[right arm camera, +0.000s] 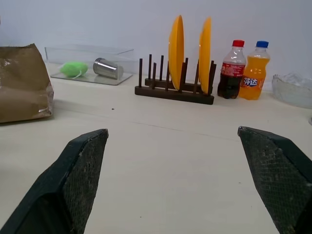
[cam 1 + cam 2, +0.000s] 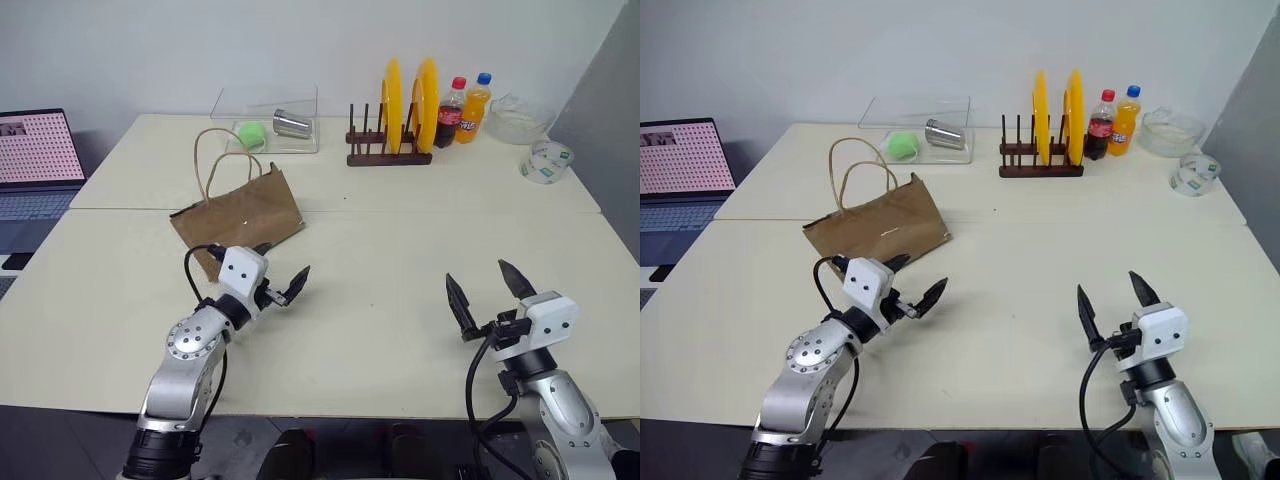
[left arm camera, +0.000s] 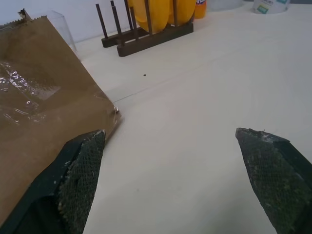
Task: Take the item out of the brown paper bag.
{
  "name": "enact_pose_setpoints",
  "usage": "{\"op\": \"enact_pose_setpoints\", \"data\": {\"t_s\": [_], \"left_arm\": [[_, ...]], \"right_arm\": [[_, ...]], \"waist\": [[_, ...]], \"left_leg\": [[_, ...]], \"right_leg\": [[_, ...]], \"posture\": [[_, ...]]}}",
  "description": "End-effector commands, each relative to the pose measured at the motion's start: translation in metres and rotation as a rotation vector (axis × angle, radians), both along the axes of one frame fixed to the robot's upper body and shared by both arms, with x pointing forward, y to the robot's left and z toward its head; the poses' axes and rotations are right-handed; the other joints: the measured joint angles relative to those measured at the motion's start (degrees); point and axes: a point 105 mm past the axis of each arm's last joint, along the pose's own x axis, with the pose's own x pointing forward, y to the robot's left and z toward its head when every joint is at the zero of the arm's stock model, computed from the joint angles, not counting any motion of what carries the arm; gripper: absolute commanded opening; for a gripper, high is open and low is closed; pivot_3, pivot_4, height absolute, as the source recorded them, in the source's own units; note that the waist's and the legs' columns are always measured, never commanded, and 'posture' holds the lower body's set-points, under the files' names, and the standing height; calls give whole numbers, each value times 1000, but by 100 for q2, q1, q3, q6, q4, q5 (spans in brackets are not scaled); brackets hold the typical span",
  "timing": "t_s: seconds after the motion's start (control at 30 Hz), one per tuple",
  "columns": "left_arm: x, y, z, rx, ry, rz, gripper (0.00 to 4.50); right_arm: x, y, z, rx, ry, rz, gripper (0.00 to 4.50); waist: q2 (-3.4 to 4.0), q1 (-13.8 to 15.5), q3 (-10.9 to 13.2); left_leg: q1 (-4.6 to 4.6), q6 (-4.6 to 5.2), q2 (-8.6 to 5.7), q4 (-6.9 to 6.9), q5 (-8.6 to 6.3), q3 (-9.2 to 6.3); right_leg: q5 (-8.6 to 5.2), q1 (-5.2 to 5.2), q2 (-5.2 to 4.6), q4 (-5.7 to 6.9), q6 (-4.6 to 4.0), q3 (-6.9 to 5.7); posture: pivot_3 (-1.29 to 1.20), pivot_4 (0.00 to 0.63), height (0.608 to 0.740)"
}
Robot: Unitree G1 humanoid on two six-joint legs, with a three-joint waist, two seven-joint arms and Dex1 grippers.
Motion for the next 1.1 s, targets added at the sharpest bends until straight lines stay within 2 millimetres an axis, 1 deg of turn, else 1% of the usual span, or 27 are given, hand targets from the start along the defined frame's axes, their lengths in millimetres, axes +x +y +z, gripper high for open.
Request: {"op": "enact_pose_setpoints", "data": {"t_s": [0.03, 0.13, 0.33, 0.4, 0.5, 0.6, 0.7, 0.73, 0.8, 0.87, 0.97, 1.03, 1.1], "left_arm": [[-1, -2, 16, -13, -80, -10, 4487], [0, -2, 17, 41, -98, 15, 4487], [-2, 5, 17, 43, -89, 49, 4487], [-2, 9, 22, 37, -97, 66, 4487], [-2, 23, 40, 3, -136, 122, 4487], [-4, 44, 58, -59, -175, 206, 4487], [-10, 62, 78, -90, -222, 263, 4487], [-12, 66, 83, -90, -231, 265, 4487], [-13, 72, 86, -100, -214, 266, 4487], [-8, 78, 90, -98, -180, 227, 4487], [3, 80, 96, -98, -107, 147, 4487], [10, 87, 101, -103, -87, 142, 4487], [21, 98, 109, -101, -80, 163, 4487]], "right_arm": [[0, 3, 5, 10, -20, 18, 4500], [1, 5, 4, 5, -18, 28, 4500], [2, 9, 5, -2, -18, 57, 4500], [3, 14, 6, -16, -21, 84, 4500], [5, 28, 15, -52, -44, 176, 4500], [7, 44, 25, -71, -55, 283, 4500], [8, 67, 33, -112, -53, 451, 4500], [8, 72, 35, -118, -55, 492, 4500], [10, 78, 41, -124, -64, 535, 4500], [13, 88, 50, -110, -68, 604, 4500], [13, 102, 61, -108, -70, 712, 4500], [12, 107, 64, -118, -68, 753, 4500], [12, 110, 66, -127, -73, 780, 4500]], "waist": [[0, 0, 0], [0, 0, 0], [0, 0, 0], [0, -3, 0], [-1, -15, 1], [-1, -11, 1], [-4, -6, 2], [-6, -7, 4], [-6, -1, 4], [-7, 1, 4], [-12, -4, 7], [-14, -2, 8], [-15, -3, 9]], "left_leg": [[0, 0, 0, 0, 0, 0], [0, 0, 0, 0, 0, 0], [0, 0, 0, 0, 0, 1], [0, 0, 0, 0, 0, 0], [0, 0, 1, 0, 0, 1], [1, 0, 2, 0, 0, 0], [-1, 0, 1, 0, 0, 0], [-2, 0, 1, 1, 0, 0], [-2, -1, 2, 0, 0, -2], [-2, 0, 1, 0, 0, -3], [-4, -4, 1, 1, 2, -4], [-4, -4, 0, 2, 2, -6], [-4, -4, 0, 0, 2, -7]], "right_leg": [[0, 0, 0, 0, 0, 0], [0, -1, 0, 0, 0, 0], [0, 0, 0, 0, 0, 0], [0, 0, 0, 0, 0, 0], [0, -1, 1, 0, 0, 1], [0, -1, 1, 0, 0, -1], [0, 0, 1, -1, 0, -2], [0, -1, 1, -2, 0, -2], [0, 0, 1, -2, 0, -4], [0, 1, 1, -3, 0, -6], [0, -1, 2, -2, 0, -9], [0, 1, 2, -3, 0, -11], [0, 1, 2, -3, 0, -13]], "posture": [[0, 150, 740], [0, 150, 740], [0, 150, 740], [0, 150, 740], [0, 150, 740], [0, 150, 740], [0, 150, 740], [0, 150, 740], [0, 150, 740], [0, 150, 740], [0, 150, 740], [0, 150, 740], [0, 150, 740]]}}
